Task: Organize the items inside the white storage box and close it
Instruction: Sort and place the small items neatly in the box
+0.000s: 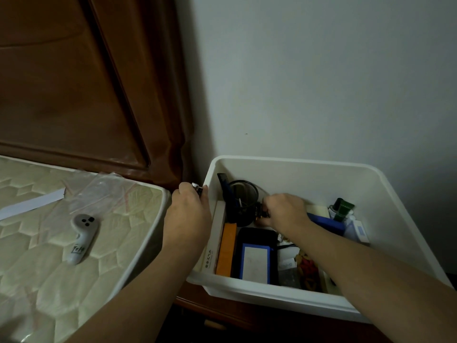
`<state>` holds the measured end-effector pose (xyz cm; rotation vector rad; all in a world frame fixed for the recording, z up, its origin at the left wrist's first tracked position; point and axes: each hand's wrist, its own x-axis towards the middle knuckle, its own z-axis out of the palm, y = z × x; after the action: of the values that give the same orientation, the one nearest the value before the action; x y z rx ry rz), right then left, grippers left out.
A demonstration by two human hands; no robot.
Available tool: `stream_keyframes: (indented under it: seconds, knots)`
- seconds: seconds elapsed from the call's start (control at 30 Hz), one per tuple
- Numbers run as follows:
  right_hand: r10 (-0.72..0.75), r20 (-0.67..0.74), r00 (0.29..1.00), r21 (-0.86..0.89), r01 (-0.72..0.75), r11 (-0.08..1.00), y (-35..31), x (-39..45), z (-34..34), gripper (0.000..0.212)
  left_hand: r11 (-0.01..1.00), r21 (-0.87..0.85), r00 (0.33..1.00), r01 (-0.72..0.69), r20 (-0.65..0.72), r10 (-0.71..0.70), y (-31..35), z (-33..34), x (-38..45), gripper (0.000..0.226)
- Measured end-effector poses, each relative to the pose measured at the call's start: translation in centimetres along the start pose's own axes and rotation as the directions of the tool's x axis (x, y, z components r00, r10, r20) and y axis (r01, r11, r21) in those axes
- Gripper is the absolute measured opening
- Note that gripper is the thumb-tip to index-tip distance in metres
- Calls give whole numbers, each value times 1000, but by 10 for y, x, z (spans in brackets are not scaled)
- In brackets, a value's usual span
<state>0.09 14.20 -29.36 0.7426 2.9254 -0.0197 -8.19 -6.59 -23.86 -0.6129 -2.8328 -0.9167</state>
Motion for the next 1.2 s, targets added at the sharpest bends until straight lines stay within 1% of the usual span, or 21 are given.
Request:
stream_keyframes:
  seconds: [0.1, 0.3, 0.33, 0.4, 0.43, 0.47, 0.53, 0.6, 0.63, 0.77, 0.93, 1.0, 1.1, 1.2]
  knots:
    - [23, -17, 1000, 9, -23, 1000, -5, 2, 3, 40, 1000, -7, 1000, 0, -3, 0, -2, -1, -1, 26]
    - [44, 3, 999, 115, -44, 992, -2, 1, -2, 41, 1000, -14, 1000, 10, 0, -10, -3, -1, 1, 27]
    - [63, -4, 998, 173, -61, 983, -1, -1, -5, 35, 1000, -17, 1000, 13, -1, -13, -3, -1, 1, 27]
    - [129, -34, 991, 312, -112, 943, 6, -2, -12, 15, 1000, -19, 1000, 16, -2, -16, -3, -1, 1, 27]
    - [162, -42, 986, 354, -137, 925, 11, -3, -17, 7, 1000, -17, 1000, 18, -4, -18, -3, -1, 1, 27]
    - [187, -44, 981, 357, -159, 921, 17, -3, -21, 9, 1000, -15, 1000, 20, -8, -20, -2, -1, 1, 26]
    - [202, -10, 979, 317, -188, 930, 30, -7, -28, 12, 1000, -14, 1000, 22, -13, -22, -2, -1, 1, 25]
    - [158, 31, 987, 258, -161, 953, 39, -10, -30, 13, 1000, -16, 1000, 24, -16, -24, -2, -1, 0, 24]
    - [127, 33, 991, 239, -131, 962, 42, -13, -28, 17, 1000, -17, 1000, 22, -17, -22, -2, -1, 0, 24]
    - [41, -23, 999, 156, -37, 987, 39, -22, -15, 31, 1000, -24, 1000, 11, -23, -12, -1, -1, -1, 25]
    - [-63, -50, 997, 29, 65, 998, 28, -19, -10, 28, 1000, -14, 1000, 14, -22, -14, 0, -2, -1, 25]
    - [-100, -23, 995, -68, 98, 993, 22, -16, -11, 31, 1000, -6, 1000, 15, -23, -15, 0, -2, -1, 25]
    - [-140, 56, 989, -222, 149, 964, 12, -10, -13, 36, 1000, -1, 1000, 17, -20, -17, 0, -2, 0, 26]
    - [-135, 103, 985, -252, 157, 955, 6, -5, -14, 37, 1000, -10, 1000, 15, -12, -15, -1, -2, 0, 25]
